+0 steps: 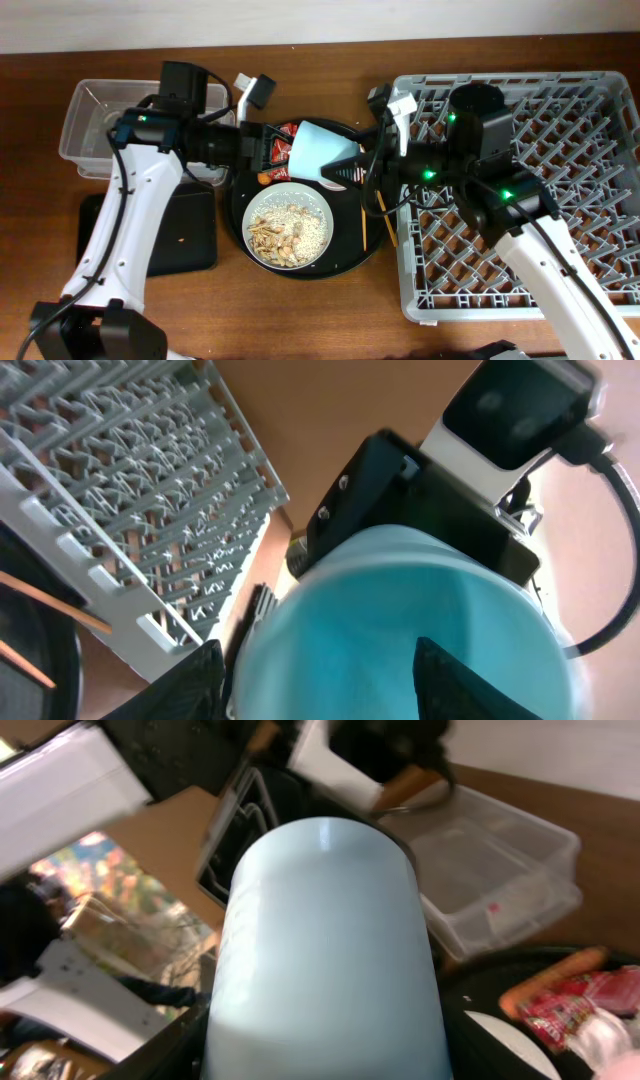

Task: Sort waste into correct bins and load items into the dishwasher rack
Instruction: 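Lower the blue cup upside down into the rack with the right gripper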

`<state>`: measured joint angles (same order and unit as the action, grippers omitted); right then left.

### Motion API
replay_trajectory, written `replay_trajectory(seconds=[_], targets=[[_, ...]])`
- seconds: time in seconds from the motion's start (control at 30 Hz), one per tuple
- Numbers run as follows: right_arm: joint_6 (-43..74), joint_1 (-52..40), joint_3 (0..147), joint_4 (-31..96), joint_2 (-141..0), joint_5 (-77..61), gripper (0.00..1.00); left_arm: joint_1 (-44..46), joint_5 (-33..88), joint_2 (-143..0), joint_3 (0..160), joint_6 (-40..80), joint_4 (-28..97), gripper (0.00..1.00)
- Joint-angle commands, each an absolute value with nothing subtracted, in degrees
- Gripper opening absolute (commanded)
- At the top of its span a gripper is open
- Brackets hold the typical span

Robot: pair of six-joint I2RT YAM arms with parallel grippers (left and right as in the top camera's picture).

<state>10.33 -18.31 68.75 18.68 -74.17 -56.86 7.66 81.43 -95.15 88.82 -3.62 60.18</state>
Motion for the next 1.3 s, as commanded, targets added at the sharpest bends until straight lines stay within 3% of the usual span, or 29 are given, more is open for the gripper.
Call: replay_trajectory(seconds=[0.0, 0.1, 0.37, 0.5, 0.6, 1.13, 1.17, 1.2, 1.27], targets=[[8.58, -17.54, 69.45, 22.68, -69.69, -44.05, 0.57, 6.28, 82.63, -94.7, 89.3, -4.43, 60.25, 0.76], [8.58, -13.41, 69.45, 29.32, -65.1, -37.58, 0.57, 4.4, 81.06, -94.7, 89.3, -4.4, 60.25, 0.81], [10.52, 7.68, 69.45, 50.87, -54.54, -16.69, 0.57, 2.59, 76.18, -94.7, 89.3, -4.43, 60.27, 0.82], [20.73, 17.61, 69.45, 63.46, -55.64, -4.93, 0.56, 2.61, 72.73, -94.7, 89.3, -4.4, 60.29, 0.85], [22.0, 21.65, 69.45, 67.4, -59.46, -0.45, 0.56, 2.61, 72.58, -94.7, 89.3, -4.43, 60.27, 0.85], [21.26, 24.77, 69.43, 76.42, -81.89, -0.58, 0.57, 2.61, 72.58, -94.7, 89.3, -4.4, 60.75, 0.86], [21.21, 24.77, 69.43, 76.66, -82.67, -0.6, 0.61, 2.61, 72.58, -94.7, 89.3, -4.4, 60.75, 0.86], [21.21, 24.77, 69.43, 76.9, -83.53, -0.8, 0.79, 2.61, 72.58, -94.7, 89.3, -4.4, 60.75, 0.86], [21.23, 24.77, 69.45, 76.97, -83.96, -1.3, 0.87, 2.61, 72.58, -94.7, 89.3, -4.4, 60.75, 0.86]])
